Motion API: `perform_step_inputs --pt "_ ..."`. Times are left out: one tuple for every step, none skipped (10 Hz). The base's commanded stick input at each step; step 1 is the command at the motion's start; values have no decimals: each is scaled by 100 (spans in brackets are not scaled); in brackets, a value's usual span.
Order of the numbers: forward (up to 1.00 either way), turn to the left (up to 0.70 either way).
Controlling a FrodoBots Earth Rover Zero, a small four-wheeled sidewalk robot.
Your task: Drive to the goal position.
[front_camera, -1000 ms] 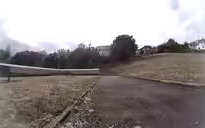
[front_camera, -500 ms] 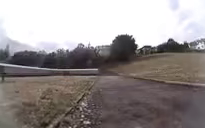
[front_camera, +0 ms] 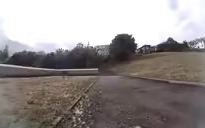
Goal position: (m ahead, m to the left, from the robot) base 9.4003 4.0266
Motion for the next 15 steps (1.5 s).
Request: perform_step_inputs --pt "70 13" --pt "70 14" --pt "70 14" --pt "70 0" --pt "70 0" --pt "70 0" --pt "70 0" --pt "70 0" --pt "70 0" --pt "70 0" --pt "70 0" --pt "70 0" --pt "70 0" --pt "70 0" --pt "70 0"
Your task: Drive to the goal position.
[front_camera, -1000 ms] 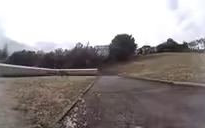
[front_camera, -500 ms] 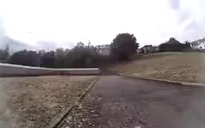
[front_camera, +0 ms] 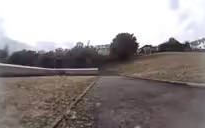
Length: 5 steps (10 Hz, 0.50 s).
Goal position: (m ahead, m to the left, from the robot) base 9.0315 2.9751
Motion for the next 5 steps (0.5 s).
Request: perform_step_inputs --pt "70 0" --pt "70 0" --pt "70 0" --pt "70 0" --pt "70 0"
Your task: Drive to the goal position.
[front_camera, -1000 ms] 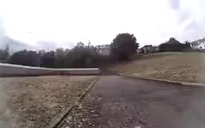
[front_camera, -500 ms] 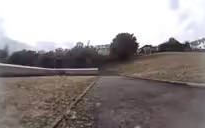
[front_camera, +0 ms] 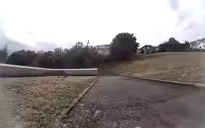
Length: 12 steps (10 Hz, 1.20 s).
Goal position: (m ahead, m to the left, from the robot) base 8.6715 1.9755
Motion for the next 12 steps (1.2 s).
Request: perform_step_inputs --pt "70 0" --pt "70 0" --pt "70 0" --pt "70 0" --pt "70 0" --pt "70 0" --pt "70 0" --pt "70 0" --pt "70 0" --pt "70 0" --pt "70 0" --pt "70 0"
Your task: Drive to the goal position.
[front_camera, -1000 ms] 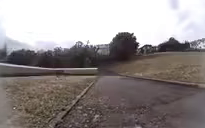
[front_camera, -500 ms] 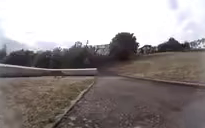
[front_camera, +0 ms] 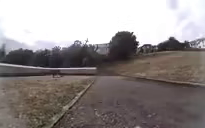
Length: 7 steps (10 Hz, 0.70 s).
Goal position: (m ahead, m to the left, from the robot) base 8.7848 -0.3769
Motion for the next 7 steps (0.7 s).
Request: perform_step_inputs --pt "70 0" --pt "70 0" --pt "70 3" --pt "70 8" --pt "70 13" --pt "70 1" --pt "70 0"
